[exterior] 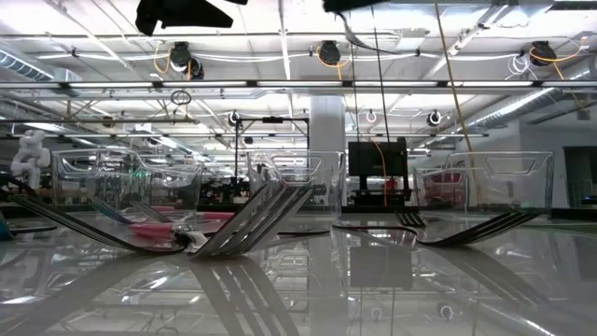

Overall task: Sort silverware by color (type)
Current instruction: Put the pink fork into the left transparent bin

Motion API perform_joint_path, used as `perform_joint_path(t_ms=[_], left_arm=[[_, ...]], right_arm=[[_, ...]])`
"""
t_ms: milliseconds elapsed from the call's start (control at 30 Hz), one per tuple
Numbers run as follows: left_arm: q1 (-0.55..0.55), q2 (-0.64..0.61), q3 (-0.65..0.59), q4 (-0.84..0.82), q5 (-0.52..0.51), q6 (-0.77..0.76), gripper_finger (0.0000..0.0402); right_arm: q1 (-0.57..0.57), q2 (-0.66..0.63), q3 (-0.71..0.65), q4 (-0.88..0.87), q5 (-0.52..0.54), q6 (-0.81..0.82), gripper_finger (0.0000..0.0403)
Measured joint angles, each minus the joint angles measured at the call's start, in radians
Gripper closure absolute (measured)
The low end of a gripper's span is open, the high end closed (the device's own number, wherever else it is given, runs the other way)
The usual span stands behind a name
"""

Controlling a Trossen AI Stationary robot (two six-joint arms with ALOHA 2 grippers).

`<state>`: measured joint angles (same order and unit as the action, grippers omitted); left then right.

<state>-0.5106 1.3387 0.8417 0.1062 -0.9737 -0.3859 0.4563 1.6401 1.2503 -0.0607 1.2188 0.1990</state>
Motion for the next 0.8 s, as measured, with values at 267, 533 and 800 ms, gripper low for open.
perform_joint_path(t_ms=[267,533,800], left_arm=[[0.0,0.0,0.0,0.0,-0.002,0.0,0.0173],[0.0,0.0,0.0,0.035,-0.095,0.01,0.0173],[0.001,0.009,0.0,0.048,-0.174,0.01,0.0173]], right_arm=[[-0.114,-0.043,0.001,0.222,-0.311,-0.27,0.0358],[-0.216,0.024,-0.091,0.638,-0.466,-0.318,0.0358],[-0.242,0.044,-0.108,0.858,-0.516,-0.399,0.0358]])
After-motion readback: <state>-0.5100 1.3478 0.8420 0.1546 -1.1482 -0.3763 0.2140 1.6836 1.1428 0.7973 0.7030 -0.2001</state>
